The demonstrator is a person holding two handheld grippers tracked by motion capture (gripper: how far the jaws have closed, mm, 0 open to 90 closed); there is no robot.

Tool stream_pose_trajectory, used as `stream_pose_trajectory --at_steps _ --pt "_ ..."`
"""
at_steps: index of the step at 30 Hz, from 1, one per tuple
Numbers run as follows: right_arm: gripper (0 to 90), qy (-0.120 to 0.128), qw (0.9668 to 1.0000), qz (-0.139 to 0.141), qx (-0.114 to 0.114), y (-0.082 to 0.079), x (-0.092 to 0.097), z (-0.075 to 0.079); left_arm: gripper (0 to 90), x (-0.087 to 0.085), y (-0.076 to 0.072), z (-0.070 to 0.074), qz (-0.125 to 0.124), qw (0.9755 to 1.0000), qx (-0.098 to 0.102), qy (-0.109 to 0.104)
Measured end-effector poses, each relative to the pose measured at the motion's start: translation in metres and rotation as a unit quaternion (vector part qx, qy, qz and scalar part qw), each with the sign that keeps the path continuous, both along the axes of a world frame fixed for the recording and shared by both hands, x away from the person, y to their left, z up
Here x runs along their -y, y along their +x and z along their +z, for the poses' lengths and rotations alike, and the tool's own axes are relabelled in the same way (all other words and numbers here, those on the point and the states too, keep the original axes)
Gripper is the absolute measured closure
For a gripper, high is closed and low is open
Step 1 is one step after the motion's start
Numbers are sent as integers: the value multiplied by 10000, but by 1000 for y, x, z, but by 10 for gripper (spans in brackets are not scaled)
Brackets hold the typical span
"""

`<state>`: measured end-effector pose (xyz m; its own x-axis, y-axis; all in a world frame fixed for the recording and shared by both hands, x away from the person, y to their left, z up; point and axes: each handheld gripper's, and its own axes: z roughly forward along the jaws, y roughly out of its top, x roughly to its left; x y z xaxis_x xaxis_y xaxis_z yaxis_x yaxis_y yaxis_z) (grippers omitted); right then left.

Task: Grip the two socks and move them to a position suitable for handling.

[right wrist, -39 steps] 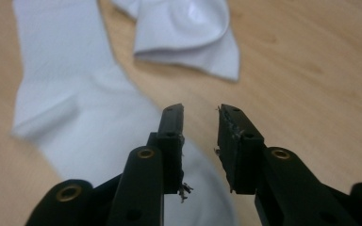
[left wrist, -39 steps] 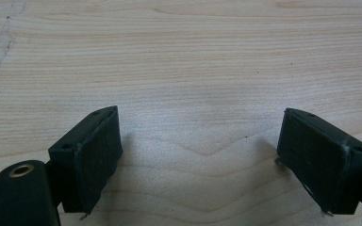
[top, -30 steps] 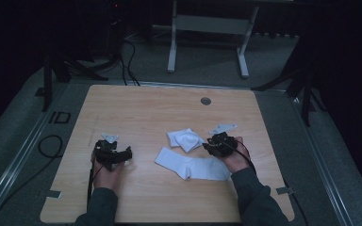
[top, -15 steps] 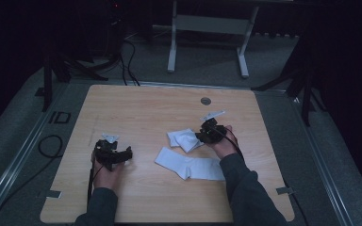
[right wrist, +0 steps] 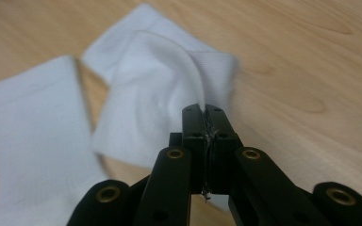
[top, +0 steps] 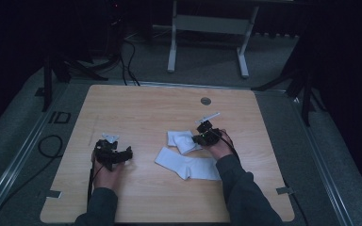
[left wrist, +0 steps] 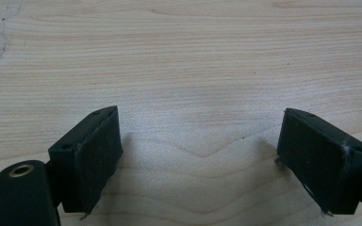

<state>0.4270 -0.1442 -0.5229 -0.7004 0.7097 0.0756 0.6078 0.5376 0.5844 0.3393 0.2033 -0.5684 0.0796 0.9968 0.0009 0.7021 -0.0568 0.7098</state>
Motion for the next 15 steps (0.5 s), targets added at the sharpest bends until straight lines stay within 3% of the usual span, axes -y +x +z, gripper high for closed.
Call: stream_pose_trajectory --at_steps 5,10,15 --pt "885 128 9997 128 139 -18 2 13 143 0 0 0 -1 10000 -1 0" --pt "886 590 9980 96 209 -23 12 36 143 0 0 0 5 10000 6 -6" --pt "886 667 9966 -25 493 -29 25 59 143 0 0 0 13 10000 20 -14"
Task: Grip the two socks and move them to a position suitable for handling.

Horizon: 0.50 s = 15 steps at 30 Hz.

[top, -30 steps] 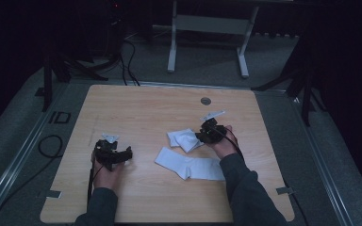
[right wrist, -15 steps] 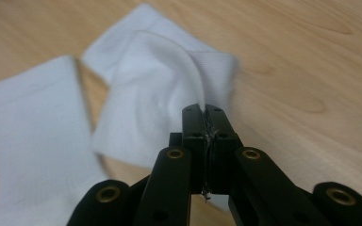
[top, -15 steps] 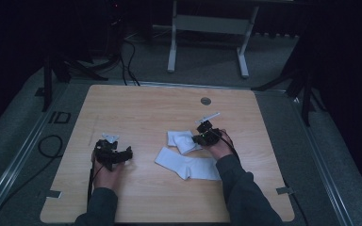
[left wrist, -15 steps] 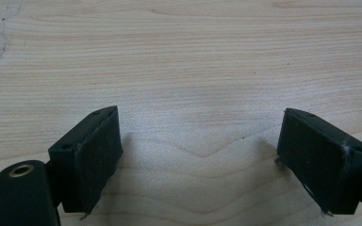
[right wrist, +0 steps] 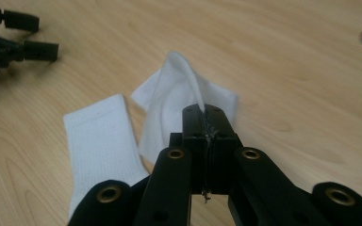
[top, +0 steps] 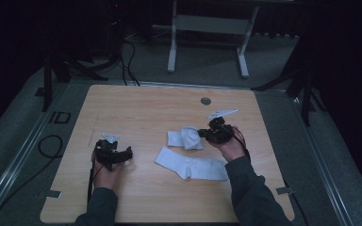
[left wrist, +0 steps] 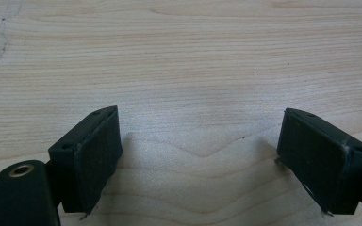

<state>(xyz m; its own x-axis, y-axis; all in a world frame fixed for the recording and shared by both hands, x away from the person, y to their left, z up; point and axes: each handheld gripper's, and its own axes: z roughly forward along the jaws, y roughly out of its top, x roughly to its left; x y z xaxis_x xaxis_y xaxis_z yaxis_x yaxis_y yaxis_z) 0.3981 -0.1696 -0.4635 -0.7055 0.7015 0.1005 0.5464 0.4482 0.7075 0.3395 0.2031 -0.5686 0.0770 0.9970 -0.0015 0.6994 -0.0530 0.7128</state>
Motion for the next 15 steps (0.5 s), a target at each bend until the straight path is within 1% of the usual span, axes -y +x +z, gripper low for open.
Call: stream_pose_trajectory --at_steps 3,6,8,15 --pt "886 40 9999 -107 94 -1 12 10 143 0 0 0 3 10000 -1 -3" --pt "886 57 9996 -225 142 -1 24 15 143 0 0 0 5 10000 -1 -6" --pt "885 85 9994 -313 135 -1 31 17 143 0 0 0 3 10000 -1 -4" --pt "885 28 9982 -577 154 -2 59 19 143 0 0 0 -12 10000 -13 14"
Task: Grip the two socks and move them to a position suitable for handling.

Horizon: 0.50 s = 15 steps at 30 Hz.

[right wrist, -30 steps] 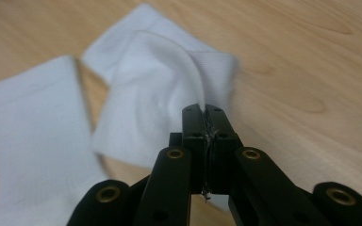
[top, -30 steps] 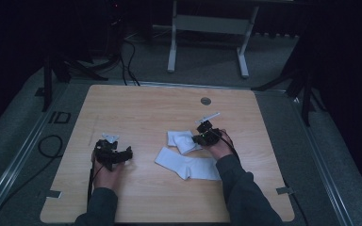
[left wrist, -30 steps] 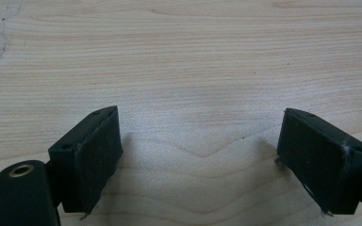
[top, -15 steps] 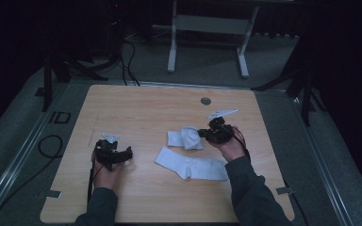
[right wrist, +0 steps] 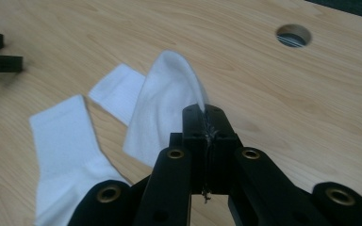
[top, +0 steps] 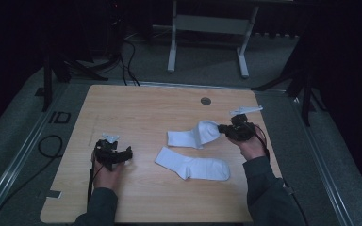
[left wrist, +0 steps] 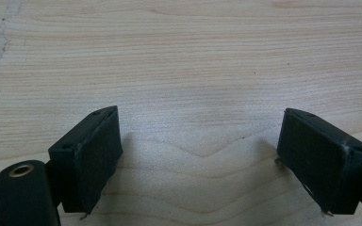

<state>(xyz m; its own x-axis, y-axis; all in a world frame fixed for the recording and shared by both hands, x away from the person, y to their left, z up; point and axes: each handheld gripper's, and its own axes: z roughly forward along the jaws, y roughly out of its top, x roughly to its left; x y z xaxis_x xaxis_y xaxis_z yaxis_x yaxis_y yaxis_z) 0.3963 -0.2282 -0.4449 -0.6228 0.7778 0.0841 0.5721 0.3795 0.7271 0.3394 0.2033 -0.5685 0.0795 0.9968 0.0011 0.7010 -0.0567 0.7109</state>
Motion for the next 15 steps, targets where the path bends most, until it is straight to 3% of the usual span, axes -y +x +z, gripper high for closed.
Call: stream_pose_trajectory --at_steps 6,15 --pt "885 -53 9996 -222 -151 0 22 -6 143 0 0 0 11 10000 9 -11" --pt "882 -174 9981 -357 -472 -6 47 -28 143 0 0 0 -2 10000 -9 1"
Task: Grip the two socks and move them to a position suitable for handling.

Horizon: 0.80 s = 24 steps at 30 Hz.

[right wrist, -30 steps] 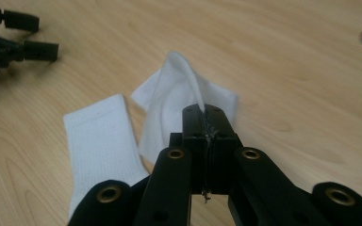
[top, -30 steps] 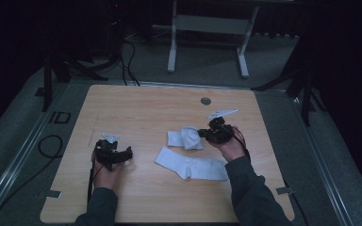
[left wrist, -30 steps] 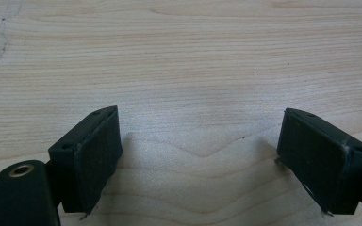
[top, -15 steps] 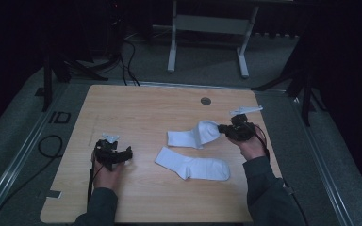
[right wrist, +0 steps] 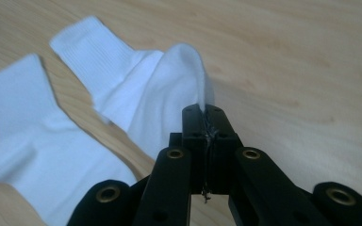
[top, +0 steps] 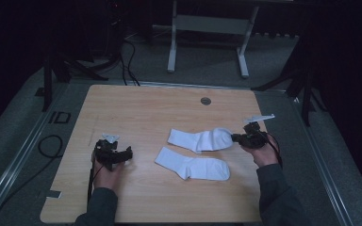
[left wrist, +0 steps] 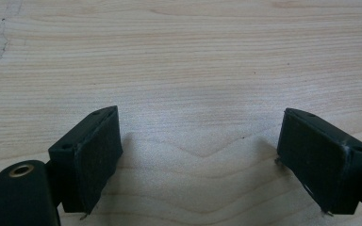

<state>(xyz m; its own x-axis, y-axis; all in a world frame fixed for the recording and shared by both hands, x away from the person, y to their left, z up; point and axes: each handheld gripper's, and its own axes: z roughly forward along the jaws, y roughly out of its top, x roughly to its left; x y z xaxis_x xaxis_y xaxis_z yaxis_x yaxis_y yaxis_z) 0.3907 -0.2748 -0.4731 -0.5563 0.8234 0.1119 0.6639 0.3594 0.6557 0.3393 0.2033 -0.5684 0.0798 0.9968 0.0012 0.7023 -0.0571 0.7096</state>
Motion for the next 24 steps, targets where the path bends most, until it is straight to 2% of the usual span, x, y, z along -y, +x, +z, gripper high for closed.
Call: stream_pose_trajectory --at_steps 5,12,17,20,22,24 --pt "880 -83 9996 -153 -206 -3 14 -19 143 0 0 0 6 10000 6 -6" --pt "879 -174 9989 -277 -332 -6 26 -32 143 0 0 0 -1 10000 -1 -7" --pt "855 -456 9977 -343 -367 -4 29 -40 143 0 0 0 -4 10000 -2 -6" --pt "799 -583 9966 -349 -468 -3 30 -48 143 0 0 0 -5 10000 -3 -4" --pt "695 -713 9956 -384 -473 -3 31 -52 143 0 0 0 -5 10000 -3 -5" --pt "642 -814 9949 -375 -457 -4 32 -54 143 0 0 0 -4 10000 -2 -6"
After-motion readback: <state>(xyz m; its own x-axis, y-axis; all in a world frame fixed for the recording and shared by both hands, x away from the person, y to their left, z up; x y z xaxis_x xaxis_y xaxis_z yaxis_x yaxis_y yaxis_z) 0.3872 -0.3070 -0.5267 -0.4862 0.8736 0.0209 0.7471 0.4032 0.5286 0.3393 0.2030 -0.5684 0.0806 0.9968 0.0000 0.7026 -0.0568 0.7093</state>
